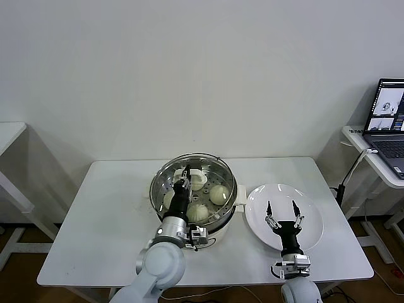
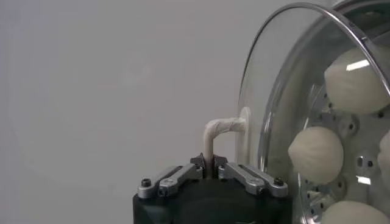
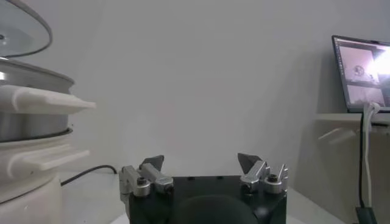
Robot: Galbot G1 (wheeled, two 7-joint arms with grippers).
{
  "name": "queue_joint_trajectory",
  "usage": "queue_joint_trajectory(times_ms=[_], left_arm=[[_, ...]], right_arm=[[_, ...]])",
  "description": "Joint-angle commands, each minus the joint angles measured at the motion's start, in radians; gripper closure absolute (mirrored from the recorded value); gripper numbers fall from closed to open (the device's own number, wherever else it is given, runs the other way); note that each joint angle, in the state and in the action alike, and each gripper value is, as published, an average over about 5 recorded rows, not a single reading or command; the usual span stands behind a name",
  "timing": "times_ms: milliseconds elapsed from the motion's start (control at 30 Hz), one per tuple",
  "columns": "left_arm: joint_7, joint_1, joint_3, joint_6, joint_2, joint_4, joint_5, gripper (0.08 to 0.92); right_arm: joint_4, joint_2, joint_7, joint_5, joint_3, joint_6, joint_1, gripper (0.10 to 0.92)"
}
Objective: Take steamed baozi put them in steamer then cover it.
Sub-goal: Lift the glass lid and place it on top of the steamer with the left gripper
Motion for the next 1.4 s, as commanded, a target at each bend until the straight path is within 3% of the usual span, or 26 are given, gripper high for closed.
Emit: queue_joint_trajectory(times_ms=[33,1400], left_arm=[[-0.002,-0.019,0.029,-0.001,-0.022,0.057,0.054,0.805],[0.059,-0.035,0.039,-0.036,-0.030,0.108,0.158,0.805]], right_arm=[[-0.004,0.001,-0.001,0.002,0.001,0.000,-0.002,0.203],[-0.014,0.005,-0.002,0.003,0.003,0.003,0.002,0.203]])
